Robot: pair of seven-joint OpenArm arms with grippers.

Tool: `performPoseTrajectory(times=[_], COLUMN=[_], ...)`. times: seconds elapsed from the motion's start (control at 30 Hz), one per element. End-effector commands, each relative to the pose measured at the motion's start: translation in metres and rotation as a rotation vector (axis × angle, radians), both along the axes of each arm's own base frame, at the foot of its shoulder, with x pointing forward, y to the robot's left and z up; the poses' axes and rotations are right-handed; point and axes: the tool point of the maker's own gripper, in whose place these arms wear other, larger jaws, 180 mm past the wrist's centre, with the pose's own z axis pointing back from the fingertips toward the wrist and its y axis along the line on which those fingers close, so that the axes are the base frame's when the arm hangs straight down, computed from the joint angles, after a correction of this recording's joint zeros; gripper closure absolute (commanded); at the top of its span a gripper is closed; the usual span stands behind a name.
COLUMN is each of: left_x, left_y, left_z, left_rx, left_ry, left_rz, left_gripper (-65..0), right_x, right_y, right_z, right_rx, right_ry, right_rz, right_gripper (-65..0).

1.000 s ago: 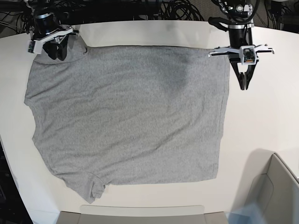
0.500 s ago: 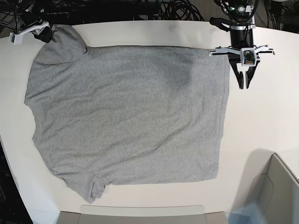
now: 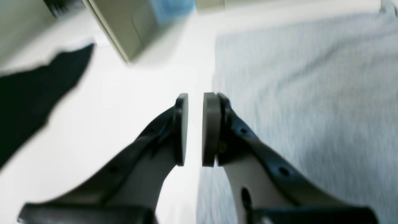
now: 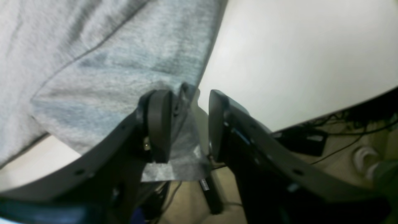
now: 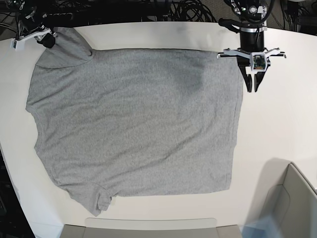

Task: Fold the T-shirt properly
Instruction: 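Close both grippers on the T-shirt edge at its two corners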

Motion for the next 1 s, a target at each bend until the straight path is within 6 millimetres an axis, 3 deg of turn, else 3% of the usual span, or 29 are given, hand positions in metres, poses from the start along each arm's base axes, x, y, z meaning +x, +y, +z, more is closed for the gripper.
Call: performPoseTrajectory(times=[0.0,0.17,0.33,0.47,0.53,0.73,0.97], left_x=[0.000,-0.010,-0.018,-0.019,-0.026,-0.034,-0.039], left_y=[0.003,0.001,-0.002,0.020,0.026,0.015,0.025], left_z=[0.005,-0.025,-0.046,-0.044,-0.054,-0.088,-0.102], left_rx=[0.006,-0.237,-0.505,-0.509,-0.515,-0.576,-0.576], left_ry=[-0.004,0.127,0.280,0.276,0.321,0.552,0.571], left_rz=[0.009,0.077,0.061,0.119,0.145,0.151,0.190], left_gripper=[-10.9,-21.0,-21.5,-21.5,-21.5,-21.5,-21.5], right_x=[0.001,-0.005,-0.009,-0.011,-0.014,-0.013,-0.013], right_y=[0.005,0.012,0.012,0.011,0.011,0.012,0.013], right_z=[0.000,-0.010,-0.009,-0.008,-0.009,-0.010,-0.010], right_rx=[-0.006,0.014,0.008,0.006,0.007,0.009,0.010], right_ry=[0.009,0.039,0.046,0.050,0.056,0.055,0.057], right_rz=[0.041,0.052,0.058,0.057,0.056,0.059,0.061], right_gripper=[-21.1,-21.1,-21.1,-21.1,-21.1,-21.1,-21.1])
